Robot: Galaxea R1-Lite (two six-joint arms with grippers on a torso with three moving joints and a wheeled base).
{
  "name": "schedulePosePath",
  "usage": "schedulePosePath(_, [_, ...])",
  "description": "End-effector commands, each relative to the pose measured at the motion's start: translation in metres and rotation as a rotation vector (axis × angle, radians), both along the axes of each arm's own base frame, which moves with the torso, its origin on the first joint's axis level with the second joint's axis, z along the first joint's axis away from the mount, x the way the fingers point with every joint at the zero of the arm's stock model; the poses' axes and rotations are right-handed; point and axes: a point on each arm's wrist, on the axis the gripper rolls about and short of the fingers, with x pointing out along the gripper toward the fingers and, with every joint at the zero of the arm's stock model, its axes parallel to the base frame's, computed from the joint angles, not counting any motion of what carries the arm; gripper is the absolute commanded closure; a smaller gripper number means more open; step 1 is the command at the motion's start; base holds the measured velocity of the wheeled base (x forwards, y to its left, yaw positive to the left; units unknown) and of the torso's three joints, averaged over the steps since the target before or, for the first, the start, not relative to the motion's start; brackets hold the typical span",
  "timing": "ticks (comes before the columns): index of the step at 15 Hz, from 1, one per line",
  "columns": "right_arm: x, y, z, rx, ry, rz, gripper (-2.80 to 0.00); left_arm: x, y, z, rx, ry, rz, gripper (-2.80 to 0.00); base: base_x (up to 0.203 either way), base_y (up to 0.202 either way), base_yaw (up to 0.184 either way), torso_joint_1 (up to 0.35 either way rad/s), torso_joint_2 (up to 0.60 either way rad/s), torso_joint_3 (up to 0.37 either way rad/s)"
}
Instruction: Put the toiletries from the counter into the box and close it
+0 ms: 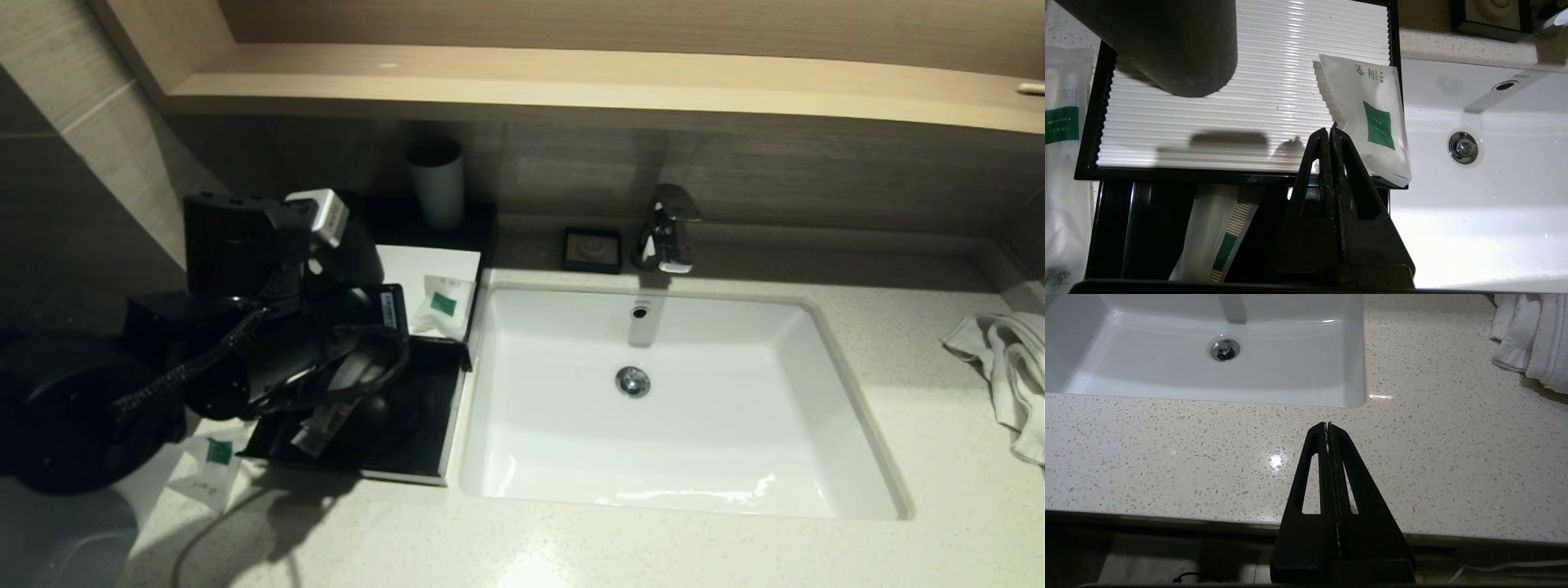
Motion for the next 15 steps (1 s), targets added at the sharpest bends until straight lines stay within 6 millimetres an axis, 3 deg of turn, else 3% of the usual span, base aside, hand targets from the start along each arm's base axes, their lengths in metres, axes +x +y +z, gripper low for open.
schedulePosePath(1, [0.0,0.0,0.0,0.0,0.0,0.0,0.0,0.003,-0.003,0.003,-0.01,-0.015,-0.001,-2.8,0.0,0.0,0.0,0.0,0.0,0.0])
schedulePosePath(15, [0.0,0.0,0.0,0.0,0.0,0.001,0.0,0.002,-0.026,-0.01,0.012,0.016,-0.071,-2.8,0.0,0.0,0.0,0.0,0.0,0.0])
